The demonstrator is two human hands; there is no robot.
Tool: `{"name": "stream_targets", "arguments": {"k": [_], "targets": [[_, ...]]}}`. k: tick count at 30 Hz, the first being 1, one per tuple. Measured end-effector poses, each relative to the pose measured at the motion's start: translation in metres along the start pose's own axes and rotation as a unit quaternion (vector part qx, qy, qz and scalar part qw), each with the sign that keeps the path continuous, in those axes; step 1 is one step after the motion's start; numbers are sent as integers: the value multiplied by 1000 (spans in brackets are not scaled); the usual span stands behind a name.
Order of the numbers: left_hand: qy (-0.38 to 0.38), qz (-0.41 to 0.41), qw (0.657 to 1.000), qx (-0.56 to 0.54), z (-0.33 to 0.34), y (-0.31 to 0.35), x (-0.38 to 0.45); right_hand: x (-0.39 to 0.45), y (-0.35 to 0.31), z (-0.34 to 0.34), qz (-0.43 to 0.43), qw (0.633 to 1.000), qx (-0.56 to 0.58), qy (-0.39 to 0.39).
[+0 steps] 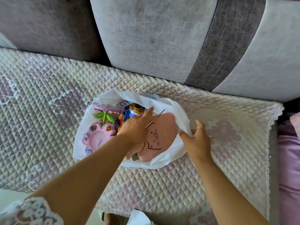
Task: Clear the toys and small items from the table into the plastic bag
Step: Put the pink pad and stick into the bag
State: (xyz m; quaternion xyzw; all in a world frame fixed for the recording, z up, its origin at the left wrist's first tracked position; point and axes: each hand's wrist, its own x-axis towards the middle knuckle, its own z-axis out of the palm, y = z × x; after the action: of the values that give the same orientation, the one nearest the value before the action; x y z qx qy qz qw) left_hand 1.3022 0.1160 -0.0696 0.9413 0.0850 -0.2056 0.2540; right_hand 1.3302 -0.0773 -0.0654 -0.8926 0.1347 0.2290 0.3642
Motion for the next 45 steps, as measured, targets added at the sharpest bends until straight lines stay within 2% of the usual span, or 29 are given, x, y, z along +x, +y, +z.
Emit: {"name": "stream_targets", "arguments": {"k": [3,7,12,16,17,19,21,22,27,29,33,35,38,40,45], "targets": [[-6,9,1000,-28,2,0,4,6,-2,1,-10,999,-53,-6],[68,68,994,-47,-6,-1,5,12,-4,-1,-33,995,-55,82],[141,115,981,71,-26,-2,12,18,-15,0,-32,989,-17,145],[187,103,972,100,-32,-6,19,20,-22,3,-47,986,-25,157],[171,96,975,103,-30,-7,22,21,-23,3,-51,986,-23,157],[88,96,985,117,-20,-12,24,23,-24,3,-57,988,-19,145],[-7,83,989,124,-2,-18,21,25,-26,4,-55,992,-16,109],[-30,70,990,121,5,-21,19,25,-27,5,-49,995,-16,86],[24,61,995,73,6,-27,19,31,-29,10,-65,998,-1,-26],[40,58,993,97,-4,-23,24,36,-31,13,-111,994,-10,6],[80,60,984,146,-23,-15,35,37,-39,16,-172,974,42,137],[48,65,982,173,-23,-13,38,34,-39,18,-179,967,67,166],[-30,49,982,180,-14,-17,34,31,-35,20,-175,969,67,162],[-32,20,984,177,-9,-23,28,31,-34,18,-165,974,57,145],[-36,-114,970,210,-2,-16,5,29,-35,16,-165,976,52,131]]}}
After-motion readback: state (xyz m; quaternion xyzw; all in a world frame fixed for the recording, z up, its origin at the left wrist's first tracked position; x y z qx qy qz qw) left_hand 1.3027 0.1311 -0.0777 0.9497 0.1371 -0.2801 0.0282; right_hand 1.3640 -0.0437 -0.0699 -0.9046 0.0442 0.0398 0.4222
